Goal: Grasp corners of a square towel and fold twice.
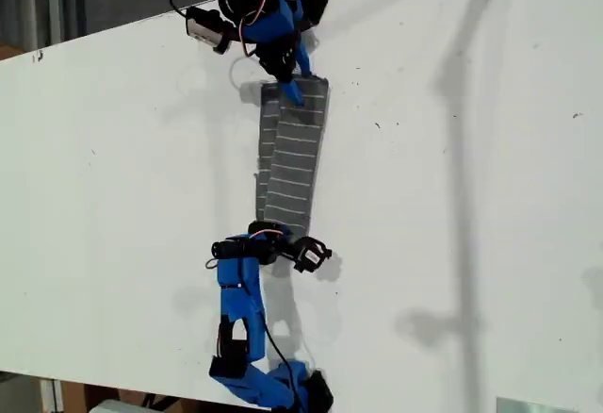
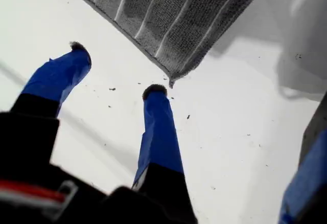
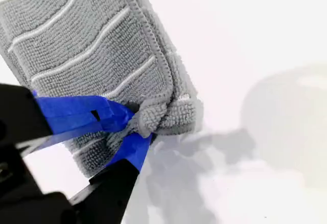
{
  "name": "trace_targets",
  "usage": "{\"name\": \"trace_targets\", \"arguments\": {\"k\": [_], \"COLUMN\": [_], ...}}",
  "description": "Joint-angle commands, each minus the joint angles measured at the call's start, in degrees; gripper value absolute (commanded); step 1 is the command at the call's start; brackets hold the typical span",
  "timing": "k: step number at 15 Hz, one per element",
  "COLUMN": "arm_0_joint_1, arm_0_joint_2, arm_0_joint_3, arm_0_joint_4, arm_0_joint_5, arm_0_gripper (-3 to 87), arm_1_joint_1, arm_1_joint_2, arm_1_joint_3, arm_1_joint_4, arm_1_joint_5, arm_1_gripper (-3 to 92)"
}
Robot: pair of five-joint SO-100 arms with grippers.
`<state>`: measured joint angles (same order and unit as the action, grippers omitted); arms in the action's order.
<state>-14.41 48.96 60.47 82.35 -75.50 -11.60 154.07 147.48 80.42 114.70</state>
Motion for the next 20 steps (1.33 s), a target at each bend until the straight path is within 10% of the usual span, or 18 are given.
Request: {"name": "trace_targets", "arguments": {"k": [1, 10, 11, 15, 20], "arm_0_joint_1": [-1.93, -3.78, -3.16, -1.41, -1.85], "arm_0_joint_2": [4.83, 18.46, 18.28, 17.23, 38.23], "arm_0_joint_3": [5.8, 28.21, 27.07, 11.78, 17.31], "arm_0_joint_4": [1.49, -5.1, -4.66, 6.86, 13.36], "arm_0_joint_5": [-1.05, -1.58, -1.32, 0.0, -0.79], "arm_0_gripper": [-0.1, 1.2, 15.1, 36.0, 33.3], "arm_1_joint_1": [-0.35, -0.44, -0.44, 1.05, 5.89], "arm_1_joint_2": [0.53, 0.18, 0.0, -0.26, 0.0], "arm_1_joint_3": [-2.37, -1.93, -1.85, -2.37, -1.32], "arm_1_joint_4": [-0.44, -1.58, -1.58, -1.58, 0.44], "arm_1_joint_5": [0.09, 0.09, 0.26, -2.55, -7.12], "arm_1_gripper": [25.7, 26.3, 26.8, 27.2, 27.9]}}
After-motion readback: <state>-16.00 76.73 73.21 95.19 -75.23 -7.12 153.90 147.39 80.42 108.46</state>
